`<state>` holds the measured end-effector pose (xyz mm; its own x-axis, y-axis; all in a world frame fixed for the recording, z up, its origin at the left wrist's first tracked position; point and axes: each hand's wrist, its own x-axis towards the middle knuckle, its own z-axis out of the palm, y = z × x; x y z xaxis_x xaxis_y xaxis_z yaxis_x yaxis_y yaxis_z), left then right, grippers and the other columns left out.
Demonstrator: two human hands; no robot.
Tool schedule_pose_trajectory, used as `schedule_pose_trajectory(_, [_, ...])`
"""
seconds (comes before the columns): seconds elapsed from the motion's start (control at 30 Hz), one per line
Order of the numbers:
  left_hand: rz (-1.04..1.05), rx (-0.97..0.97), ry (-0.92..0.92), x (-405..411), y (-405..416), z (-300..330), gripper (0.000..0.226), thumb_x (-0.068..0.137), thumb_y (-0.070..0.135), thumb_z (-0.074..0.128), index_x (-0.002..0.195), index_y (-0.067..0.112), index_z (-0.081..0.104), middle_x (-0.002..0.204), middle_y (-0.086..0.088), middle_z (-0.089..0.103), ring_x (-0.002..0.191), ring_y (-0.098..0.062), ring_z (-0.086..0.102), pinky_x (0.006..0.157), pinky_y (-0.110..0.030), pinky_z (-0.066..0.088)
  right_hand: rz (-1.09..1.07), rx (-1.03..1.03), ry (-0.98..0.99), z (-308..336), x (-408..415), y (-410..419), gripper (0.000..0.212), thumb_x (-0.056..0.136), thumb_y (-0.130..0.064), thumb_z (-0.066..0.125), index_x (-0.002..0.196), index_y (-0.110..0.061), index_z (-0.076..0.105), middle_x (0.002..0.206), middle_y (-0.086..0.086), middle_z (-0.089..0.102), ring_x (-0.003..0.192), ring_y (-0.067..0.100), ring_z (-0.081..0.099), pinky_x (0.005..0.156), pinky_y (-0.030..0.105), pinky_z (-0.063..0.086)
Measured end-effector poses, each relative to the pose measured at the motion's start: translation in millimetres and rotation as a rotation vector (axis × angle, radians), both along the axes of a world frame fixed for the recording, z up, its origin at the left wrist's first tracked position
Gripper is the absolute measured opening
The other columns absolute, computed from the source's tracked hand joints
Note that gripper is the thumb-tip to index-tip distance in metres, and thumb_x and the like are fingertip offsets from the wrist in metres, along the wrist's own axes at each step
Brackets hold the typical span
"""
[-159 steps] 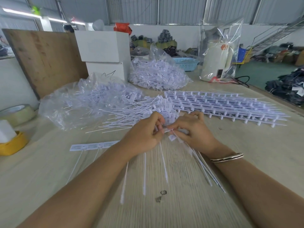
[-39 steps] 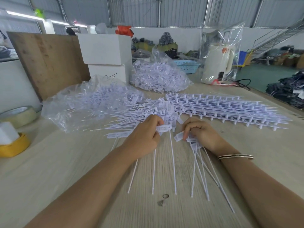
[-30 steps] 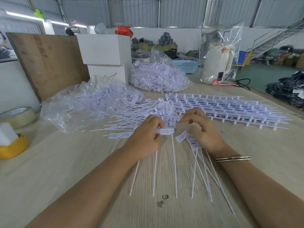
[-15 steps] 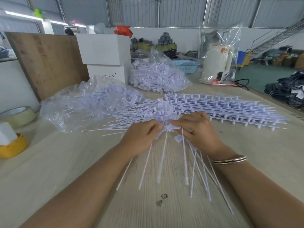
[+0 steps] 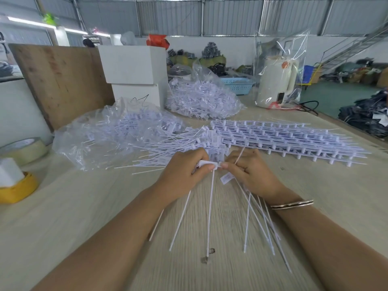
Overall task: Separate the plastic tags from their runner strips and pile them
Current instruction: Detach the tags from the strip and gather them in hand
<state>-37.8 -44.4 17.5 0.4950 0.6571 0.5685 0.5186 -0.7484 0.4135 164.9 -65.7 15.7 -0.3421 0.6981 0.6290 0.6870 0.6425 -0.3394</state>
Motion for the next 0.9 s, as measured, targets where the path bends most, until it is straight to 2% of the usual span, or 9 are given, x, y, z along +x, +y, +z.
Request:
schedule_pose_trajectory(0.13, [-0.023, -0.089, -0.056, -2, -2, 0, 0.023, 0.093, 0.036, 0.053, 0.078, 0.020, 0.050, 0.058, 0.008, 0.046, 0.052, -0.006, 0.040, 0.051, -0.024, 0.028, 0.008, 0.032, 0.005, 3, 1, -3, 0.022, 0.092, -0.035, 0.050, 0.091, -0.031, 0.072, 0.070, -0.032, 0.050, 0.068, -0.001, 0.051, 0.074, 0.042, 0.042])
schedule_pose_trajectory(0.23, [-0.033, -0.126, -0.107, 5, -7, 4, 0.020, 0.090, 0.038, 0.048, 0.074, 0.025, 0.046, 0.057, 0.010, 0.042, 0.052, -0.005, 0.039, 0.051, -0.021, 0.027, -0.034, 0.184, -0.039, 7, 0, -5, 0.026, 0.092, -0.031, 0.051, 0.098, -0.019, 0.073, 0.074, -0.029, 0.051, 0.068, -0.009, 0.049, 0.077, 0.008, 0.031])
schedule_pose_trajectory(0.3, [-0.043, -0.137, -0.116, 5, -8, 3, 0.023, 0.089, 0.038, 0.047, 0.075, 0.020, 0.049, 0.054, 0.010, 0.040, 0.050, -0.006, 0.037, 0.050, -0.021, 0.026, -0.051, 0.169, 0.075, 6, 1, -6, 0.039, 0.092, -0.041, 0.048, 0.084, -0.014, 0.075, 0.068, -0.018, 0.061, 0.065, -0.007, 0.052, 0.068, 0.001, 0.031])
schedule_pose_trajectory(0.37, [-0.052, -0.163, -0.133, -1, -8, 3, 0.024, 0.088, 0.036, 0.047, 0.074, 0.017, 0.051, 0.051, 0.010, 0.038, 0.046, -0.005, 0.033, 0.049, -0.021, 0.024, -0.122, 0.001, 0.399, 8, 8, -5, 0.040, 0.089, -0.048, 0.046, 0.061, -0.028, 0.067, 0.063, 0.011, 0.065, 0.062, 0.015, 0.061, 0.055, 0.012, 0.036])
schedule_pose_trajectory(0.43, [-0.048, -0.192, -0.174, -6, -6, 3, 0.020, 0.088, 0.033, 0.045, 0.071, 0.023, 0.047, 0.051, 0.008, 0.039, 0.047, -0.006, 0.032, 0.052, -0.024, 0.026, -0.196, -0.075, 0.525, 7, 17, -5, 0.030, 0.092, -0.032, 0.053, 0.065, -0.039, 0.066, 0.069, 0.008, 0.065, 0.061, 0.014, 0.059, 0.050, 0.015, 0.036])
schedule_pose_trajectory(0.5, [-0.039, -0.213, -0.211, -8, -2, 4, 0.018, 0.088, 0.025, 0.041, 0.070, 0.024, 0.044, 0.057, -0.003, 0.045, 0.055, -0.021, 0.041, 0.056, -0.036, 0.034, -0.158, -0.103, 0.353, 5, 20, -5, 0.026, 0.093, -0.016, 0.055, 0.099, -0.038, 0.068, 0.073, -0.015, 0.060, 0.064, -0.003, 0.054, 0.057, 0.009, 0.036])
schedule_pose_trajectory(0.57, [-0.027, -0.220, -0.181, -8, 0, 3, 0.014, 0.084, 0.018, 0.037, 0.073, 0.018, 0.046, 0.066, -0.014, 0.050, 0.063, -0.031, 0.046, 0.061, -0.043, 0.040, -0.089, -0.095, 0.175, 3, 17, -2, 0.027, 0.092, -0.009, 0.055, 0.113, -0.021, 0.066, 0.082, -0.012, 0.060, 0.074, -0.001, 0.054, 0.064, 0.018, 0.037])
schedule_pose_trajectory(0.77, [0.082, -0.199, -0.076, -8, 1, -2, 0.029, 0.080, 0.025, 0.030, 0.102, 0.026, 0.048, 0.084, -0.006, 0.061, 0.074, -0.025, 0.058, 0.065, -0.043, 0.045, 0.060, -0.125, -0.038, -1, 12, 1, 0.046, 0.076, 0.018, 0.047, 0.113, -0.003, 0.065, 0.083, 0.006, 0.050, 0.079, 0.008, 0.041, 0.073, 0.020, 0.032])
schedule_pose_trajectory(0.9, [0.102, -0.177, 0.013, -7, 3, -5, 0.037, 0.092, 0.014, 0.040, 0.126, 0.027, 0.040, 0.092, 0.012, 0.058, 0.069, -0.012, 0.053, 0.063, -0.034, 0.042, 0.013, -0.133, -0.064, -3, 13, 0, 0.047, 0.065, 0.012, 0.041, 0.089, -0.009, 0.075, 0.088, 0.000, 0.060, 0.087, 0.021, 0.051, 0.084, 0.053, 0.035])
